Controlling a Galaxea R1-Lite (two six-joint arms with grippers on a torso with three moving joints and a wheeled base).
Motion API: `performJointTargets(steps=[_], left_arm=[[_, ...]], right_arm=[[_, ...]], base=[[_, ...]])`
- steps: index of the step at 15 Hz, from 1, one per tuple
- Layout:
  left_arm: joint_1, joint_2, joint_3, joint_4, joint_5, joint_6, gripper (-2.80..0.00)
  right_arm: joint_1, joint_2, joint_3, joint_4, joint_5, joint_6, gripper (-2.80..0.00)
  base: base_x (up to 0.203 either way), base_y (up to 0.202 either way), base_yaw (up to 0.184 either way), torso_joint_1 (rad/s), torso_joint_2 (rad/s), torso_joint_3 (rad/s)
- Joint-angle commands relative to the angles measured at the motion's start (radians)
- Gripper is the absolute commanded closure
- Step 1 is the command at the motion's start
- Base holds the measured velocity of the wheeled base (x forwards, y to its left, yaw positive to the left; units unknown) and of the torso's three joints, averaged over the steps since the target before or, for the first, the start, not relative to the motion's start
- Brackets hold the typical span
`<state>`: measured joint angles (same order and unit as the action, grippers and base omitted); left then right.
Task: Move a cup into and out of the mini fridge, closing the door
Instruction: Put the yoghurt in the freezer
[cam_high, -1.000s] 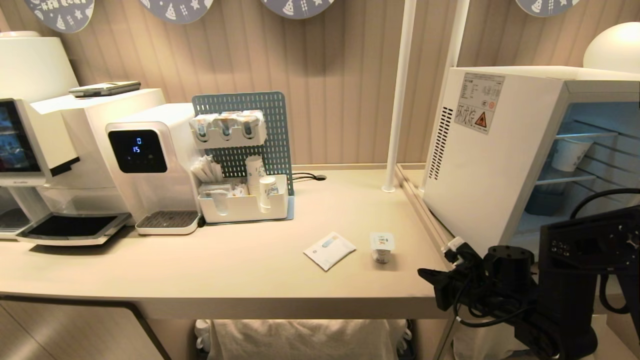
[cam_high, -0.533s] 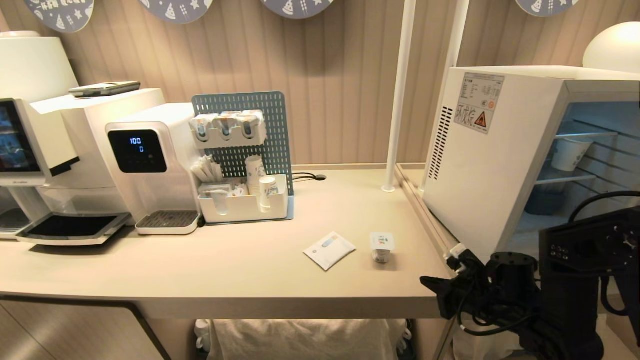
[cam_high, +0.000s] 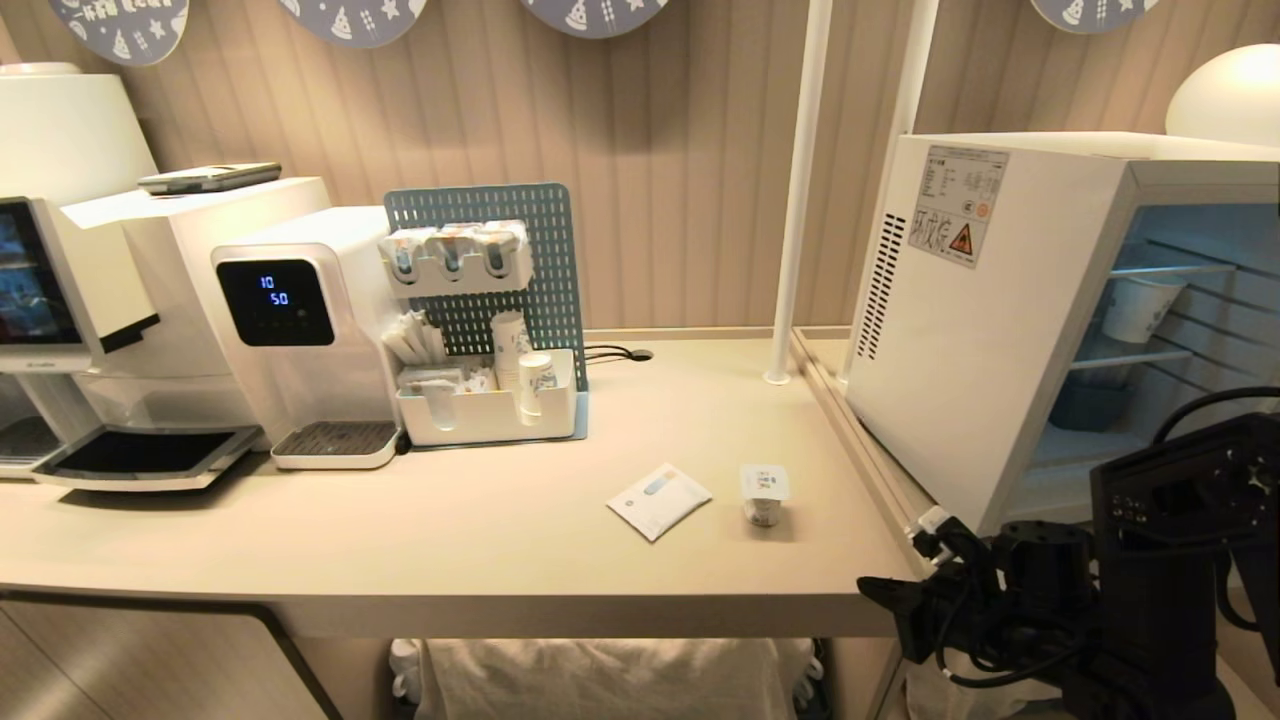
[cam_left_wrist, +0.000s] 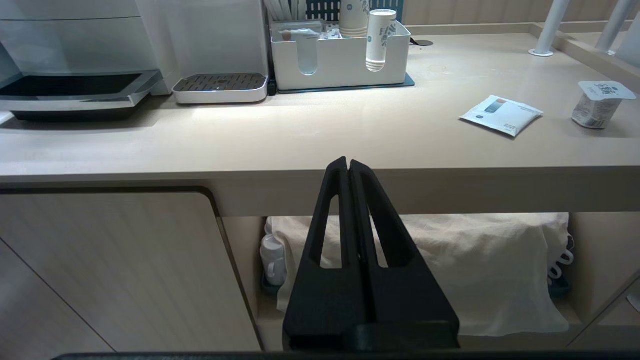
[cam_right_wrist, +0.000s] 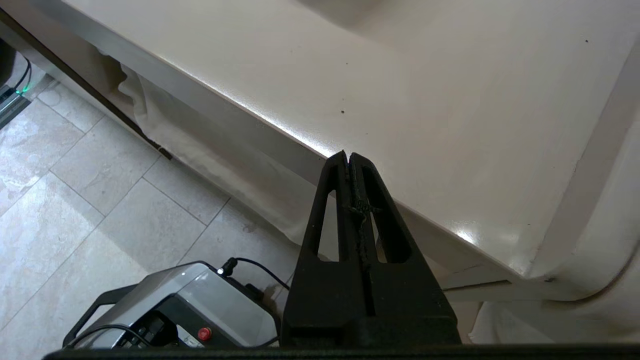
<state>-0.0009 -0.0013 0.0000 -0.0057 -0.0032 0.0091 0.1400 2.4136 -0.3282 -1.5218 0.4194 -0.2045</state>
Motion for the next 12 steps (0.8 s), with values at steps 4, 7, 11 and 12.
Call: performJointTargets(steps=[4,7,11,12], left_arm=[[-0.001,0.001,0.0,0.0,0.0,0.0,0.0],[0.001,0.001,0.001,0.0,0.0,0.0,0.0],[0.001,0.001,0.001,0.0,0.0,0.0,0.0],[0.001,0.001,0.001,0.0,0.0,0.0,0.0]], right_arm=[[-0.024,0.025,-0.006,-0.008,0.012,-0.004,0.0],[-0.056,0.012,0.009,-0.008,0.051,-0.022,0.0],[-0.062,0.038,-0.036,-0.008,0.042,-0.022,0.0],[-0.061,0.05,-0.078,-0.008,0.037,-0.021,0.0]], base=[[0.0,0.0,0.0,0.0,0.0,0.0],[0.0,0.0,0.0,0.0,0.0,0.0],[0.0,0.0,0.0,0.0,0.0,0.0],[0.0,0.0,0.0,0.0,0.0,0.0]])
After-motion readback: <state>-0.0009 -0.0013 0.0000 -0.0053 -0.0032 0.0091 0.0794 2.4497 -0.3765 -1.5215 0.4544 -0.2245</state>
